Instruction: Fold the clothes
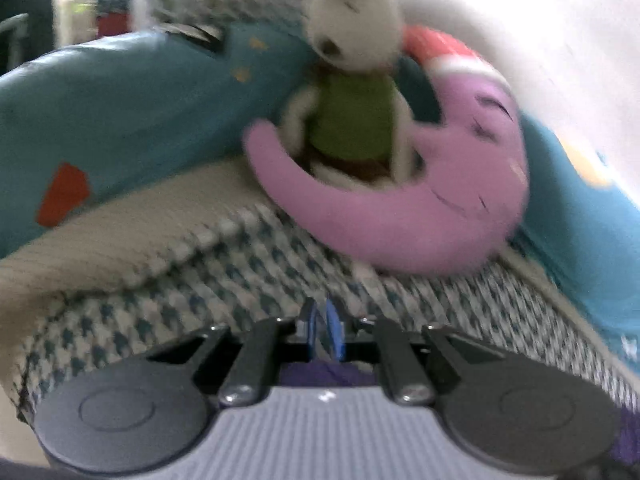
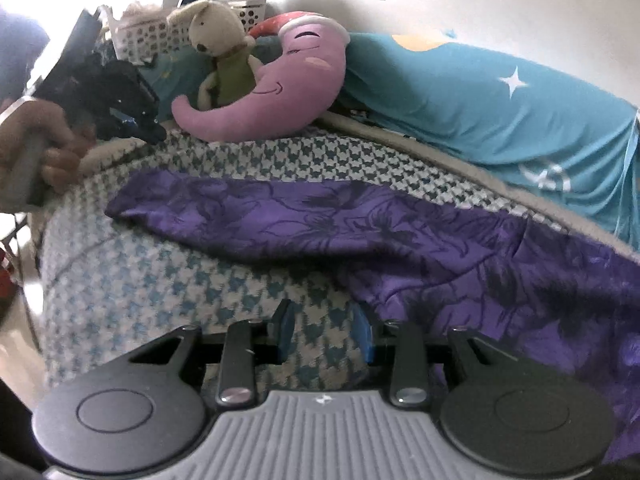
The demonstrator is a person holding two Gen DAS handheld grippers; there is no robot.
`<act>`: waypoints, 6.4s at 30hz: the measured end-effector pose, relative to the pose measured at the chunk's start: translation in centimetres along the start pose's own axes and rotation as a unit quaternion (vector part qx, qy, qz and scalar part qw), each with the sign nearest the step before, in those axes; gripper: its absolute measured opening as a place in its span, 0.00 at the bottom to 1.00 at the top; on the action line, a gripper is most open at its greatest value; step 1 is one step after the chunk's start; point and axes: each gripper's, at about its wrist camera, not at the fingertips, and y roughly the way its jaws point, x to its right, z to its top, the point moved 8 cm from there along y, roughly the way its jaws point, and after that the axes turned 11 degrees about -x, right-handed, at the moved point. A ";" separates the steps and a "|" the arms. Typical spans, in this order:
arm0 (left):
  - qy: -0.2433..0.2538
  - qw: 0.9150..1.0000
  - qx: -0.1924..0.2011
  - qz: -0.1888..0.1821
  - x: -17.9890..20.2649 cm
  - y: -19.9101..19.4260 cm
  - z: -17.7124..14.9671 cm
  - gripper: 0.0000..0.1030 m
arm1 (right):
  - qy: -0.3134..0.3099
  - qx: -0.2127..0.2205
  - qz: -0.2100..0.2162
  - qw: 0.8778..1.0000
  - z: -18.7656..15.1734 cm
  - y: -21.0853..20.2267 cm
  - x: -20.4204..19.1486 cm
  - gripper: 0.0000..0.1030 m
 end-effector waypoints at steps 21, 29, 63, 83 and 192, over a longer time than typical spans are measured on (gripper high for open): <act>0.107 0.978 -0.169 -0.057 4.6 -0.3 -12.8 0.74 | -0.117 0.004 -0.079 0.990 0.9 4.7 0.0 0.31; 0.138 0.982 -0.131 -0.009 6.5 1.1 -12.0 0.81 | -0.106 0.023 -0.057 0.993 1.7 3.2 0.6 0.06; -0.042 0.996 -0.062 0.052 -3.7 -0.8 -4.7 0.84 | -0.133 0.017 0.042 0.990 0.9 -4.6 -2.2 0.19; 0.008 0.996 -0.075 0.045 1.6 1.8 -6.7 0.41 | 0.060 0.020 -0.012 0.998 -2.5 -10.3 4.9 0.30; 0.287 0.932 0.002 -0.223 37.7 -23.8 -21.2 0.85 | 0.359 0.001 -0.189 0.914 -14.2 -22.3 26.6 0.38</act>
